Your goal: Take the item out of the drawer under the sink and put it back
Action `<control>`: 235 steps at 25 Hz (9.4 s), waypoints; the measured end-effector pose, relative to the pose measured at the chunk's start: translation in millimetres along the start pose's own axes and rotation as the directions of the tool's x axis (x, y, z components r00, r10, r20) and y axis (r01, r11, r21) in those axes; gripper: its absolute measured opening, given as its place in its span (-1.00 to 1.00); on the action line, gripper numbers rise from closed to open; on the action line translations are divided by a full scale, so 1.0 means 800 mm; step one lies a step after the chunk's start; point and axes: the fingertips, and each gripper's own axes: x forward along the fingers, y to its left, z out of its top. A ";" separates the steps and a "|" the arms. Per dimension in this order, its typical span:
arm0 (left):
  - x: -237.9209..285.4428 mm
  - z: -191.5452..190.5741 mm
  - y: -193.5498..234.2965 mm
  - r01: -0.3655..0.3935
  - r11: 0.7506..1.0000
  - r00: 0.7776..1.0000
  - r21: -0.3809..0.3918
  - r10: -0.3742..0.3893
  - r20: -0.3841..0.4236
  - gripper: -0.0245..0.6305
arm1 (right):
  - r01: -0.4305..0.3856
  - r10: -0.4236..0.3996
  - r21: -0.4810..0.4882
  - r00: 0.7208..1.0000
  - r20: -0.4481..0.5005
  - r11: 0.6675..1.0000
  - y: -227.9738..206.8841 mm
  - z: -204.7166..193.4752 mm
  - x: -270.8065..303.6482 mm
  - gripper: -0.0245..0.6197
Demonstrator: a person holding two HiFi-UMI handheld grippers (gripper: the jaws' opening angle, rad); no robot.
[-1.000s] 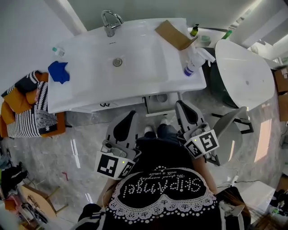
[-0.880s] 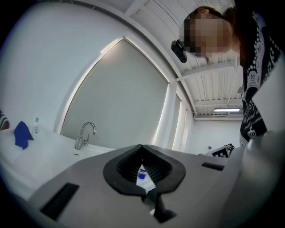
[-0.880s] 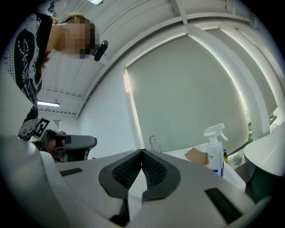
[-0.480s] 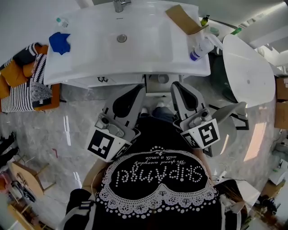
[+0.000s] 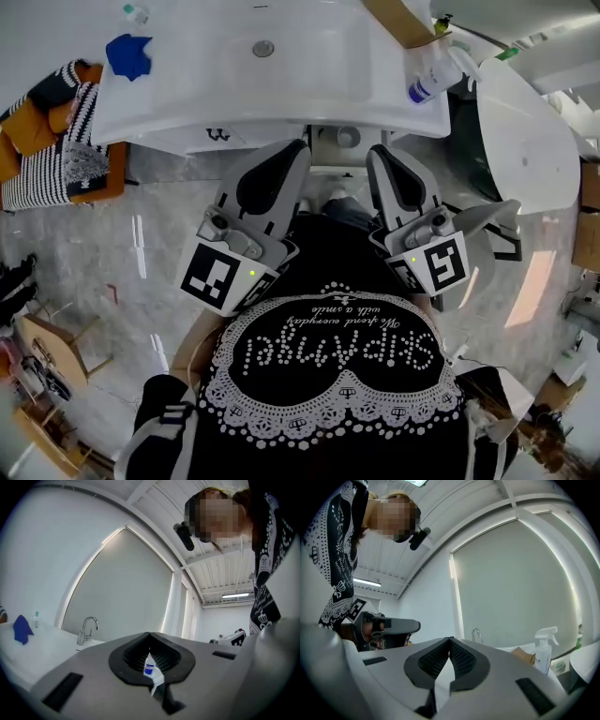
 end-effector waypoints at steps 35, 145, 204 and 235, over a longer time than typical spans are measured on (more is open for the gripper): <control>-0.030 -0.005 0.040 -0.103 0.995 0.995 0.002 0.103 -0.019 -0.92 | 0.051 -0.102 -0.217 0.967 -0.233 0.975 -0.035 -0.074 -0.020 -0.86; 0.009 -0.060 0.089 -0.616 0.787 0.776 -0.029 0.601 -0.192 -0.92 | -0.844 0.036 -0.159 0.206 -0.978 0.512 -0.167 -0.619 -0.003 -0.66; 0.026 -0.060 0.033 -0.480 0.874 0.877 -0.074 0.478 -0.048 -0.92 | -0.645 0.175 -0.284 0.551 -0.816 0.709 -0.134 -0.415 -0.025 -0.84; 0.090 -0.059 0.009 -0.293 0.956 0.955 -0.019 0.292 -0.059 -0.92 | -0.338 0.198 -0.126 0.771 -0.606 0.933 -0.128 -0.269 -0.023 -0.84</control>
